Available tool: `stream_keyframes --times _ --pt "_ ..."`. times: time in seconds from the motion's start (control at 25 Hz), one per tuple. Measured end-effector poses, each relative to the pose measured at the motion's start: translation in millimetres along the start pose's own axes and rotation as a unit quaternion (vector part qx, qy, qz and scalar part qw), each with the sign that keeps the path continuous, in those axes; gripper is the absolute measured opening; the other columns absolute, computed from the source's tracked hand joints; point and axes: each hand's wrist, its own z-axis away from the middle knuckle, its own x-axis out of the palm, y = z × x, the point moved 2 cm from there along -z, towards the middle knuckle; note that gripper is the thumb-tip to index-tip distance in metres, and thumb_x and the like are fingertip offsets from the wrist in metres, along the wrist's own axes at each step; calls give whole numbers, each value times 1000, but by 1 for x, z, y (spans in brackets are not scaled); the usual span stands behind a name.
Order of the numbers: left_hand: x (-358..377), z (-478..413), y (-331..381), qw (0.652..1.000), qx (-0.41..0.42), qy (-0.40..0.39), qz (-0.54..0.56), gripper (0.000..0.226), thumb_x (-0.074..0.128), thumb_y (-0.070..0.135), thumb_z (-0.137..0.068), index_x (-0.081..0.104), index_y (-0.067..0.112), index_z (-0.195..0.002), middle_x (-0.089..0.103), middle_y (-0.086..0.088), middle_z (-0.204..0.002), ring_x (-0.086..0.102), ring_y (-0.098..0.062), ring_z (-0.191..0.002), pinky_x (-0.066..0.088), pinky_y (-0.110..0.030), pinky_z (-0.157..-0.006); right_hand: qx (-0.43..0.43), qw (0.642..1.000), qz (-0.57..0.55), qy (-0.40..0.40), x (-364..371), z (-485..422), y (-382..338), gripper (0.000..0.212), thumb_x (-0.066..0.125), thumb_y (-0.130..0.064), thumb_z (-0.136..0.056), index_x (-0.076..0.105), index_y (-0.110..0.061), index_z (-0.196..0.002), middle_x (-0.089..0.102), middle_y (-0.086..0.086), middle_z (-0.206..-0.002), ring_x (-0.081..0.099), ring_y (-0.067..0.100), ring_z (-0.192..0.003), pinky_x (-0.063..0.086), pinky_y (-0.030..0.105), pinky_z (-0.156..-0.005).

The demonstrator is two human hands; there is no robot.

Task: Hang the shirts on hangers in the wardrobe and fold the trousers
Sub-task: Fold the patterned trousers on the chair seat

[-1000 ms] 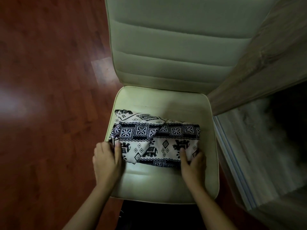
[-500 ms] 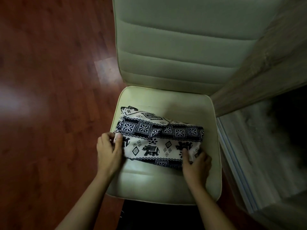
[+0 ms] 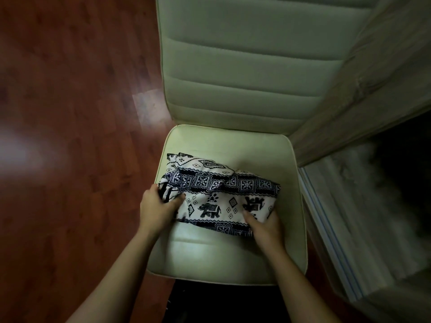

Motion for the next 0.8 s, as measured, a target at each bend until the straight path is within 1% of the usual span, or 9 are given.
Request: stream_keyframes --times 0.08,0.16,0.2,0.28,0.36,0.44,0.52,0.68,0.8 --pt "-3 8 11 999 25 12 21 31 76 22 -76 56 12 -97 64 -1 -91 58 -19 -81 38 -26 -68 -38 999 5 15 -4 4 -7 56 74 -18 -78 49 -7 -127 60 10 -124 57 26 -116 46 33 -94" --pt "-10 19 32 997 56 36 31 29 76 23 -76 55 13 -95 64 2 -85 58 -16 -77 36 -25 -64 -85 996 -3 29 -17 12 -24 70 71 -18 -81 36 -10 -141 49 9 -140 47 25 -128 40 42 -106" --pt "-17 25 47 996 72 47 34 28 76 25 -76 56 14 -93 64 3 -82 59 -16 -75 37 -25 -62 -112 993 -10 34 -27 18 -39 71 69 -17 -82 33 -11 -143 45 8 -143 43 23 -131 37 44 -109" --pt "-37 40 85 991 105 62 50 26 76 27 -75 57 16 -89 65 4 -78 61 -17 -73 39 -27 -62 -163 985 -21 55 -55 38 -78 67 67 -11 -84 34 -9 -142 45 6 -142 43 20 -132 36 42 -110" --pt "-65 55 139 982 157 71 74 26 76 28 -75 58 16 -89 67 5 -79 63 -17 -75 44 -30 -66 -219 969 -43 106 -92 62 -128 61 68 -8 -82 41 -7 -137 53 9 -134 52 22 -123 42 41 -104" --pt "-96 69 204 967 217 78 106 27 77 28 -75 60 18 -93 69 5 -84 65 -17 -79 48 -32 -69 -264 949 -46 163 -131 87 -188 55 70 -17 -80 48 -12 -130 61 8 -124 59 23 -112 48 41 -96" --pt "-140 92 292 940 292 88 154 27 77 26 -74 60 17 -93 69 5 -85 64 -16 -79 46 -29 -67 -319 921 -61 214 -184 119 -267 53 70 -25 -79 50 -16 -128 63 5 -119 60 20 -107 49 39 -94" --pt "-239 171 469 863 436 113 230 25 78 25 -74 58 19 -88 64 5 -76 58 -13 -71 38 -23 -61 -437 835 -90 323 -305 218 -423 50 73 -17 -79 54 -7 -124 66 4 -111 62 17 -99 47 24 -86" --pt "-288 229 558 814 490 125 286 29 79 26 -72 60 15 -92 63 2 -76 57 -16 -74 36 -26 -64 -508 767 -101 377 -381 288 -498 46 72 -31 -76 58 -12 -115 69 3 -105 65 17 -93 52 30 -83"
